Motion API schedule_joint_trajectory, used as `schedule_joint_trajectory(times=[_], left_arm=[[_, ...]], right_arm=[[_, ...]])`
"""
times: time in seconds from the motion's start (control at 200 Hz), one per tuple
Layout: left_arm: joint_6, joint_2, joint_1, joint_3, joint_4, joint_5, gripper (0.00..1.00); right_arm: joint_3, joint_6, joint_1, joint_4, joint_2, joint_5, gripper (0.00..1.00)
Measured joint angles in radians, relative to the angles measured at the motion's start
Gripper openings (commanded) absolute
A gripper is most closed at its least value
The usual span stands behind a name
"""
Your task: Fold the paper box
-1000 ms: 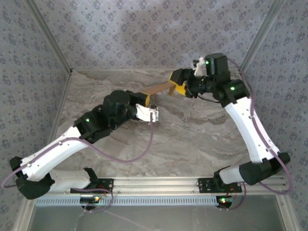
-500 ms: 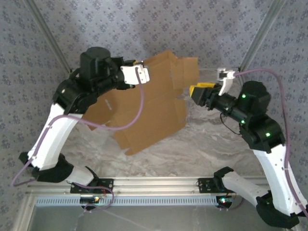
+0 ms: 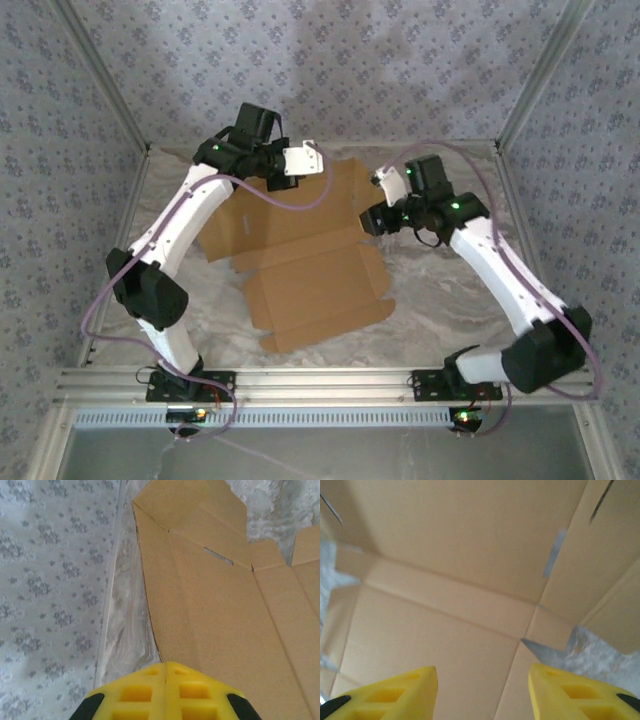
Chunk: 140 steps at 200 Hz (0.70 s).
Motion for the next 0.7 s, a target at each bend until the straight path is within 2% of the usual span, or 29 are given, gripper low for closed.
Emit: schedule_joint_trajectory(times=[0.14, 0.28, 0.535, 0.7], left_arm=[[0.007, 0.026, 0.063, -0.021, 0.067, 0.156, 0.0], [0.004, 0.076, 0.132, -0.089, 0.137, 0.28, 0.0], [0.004, 0.113, 0.151, -0.131, 0.146, 0.407, 0.0], [0.006, 0.113, 0.15, -0.116, 0.136, 0.449, 0.0]], right_arm=[[0.001, -0.003, -0.052, 0.006, 0.118, -0.01, 0.57], [-0.049, 0.035, -0.069, 0.019, 0.137, -0.001, 0.65], [-0.076, 0.102, -0.173, 0.037, 0.172, -0.095, 0.72], [-0.081, 0.125, -0.175, 0.047, 0.212, -0.12, 0.71]])
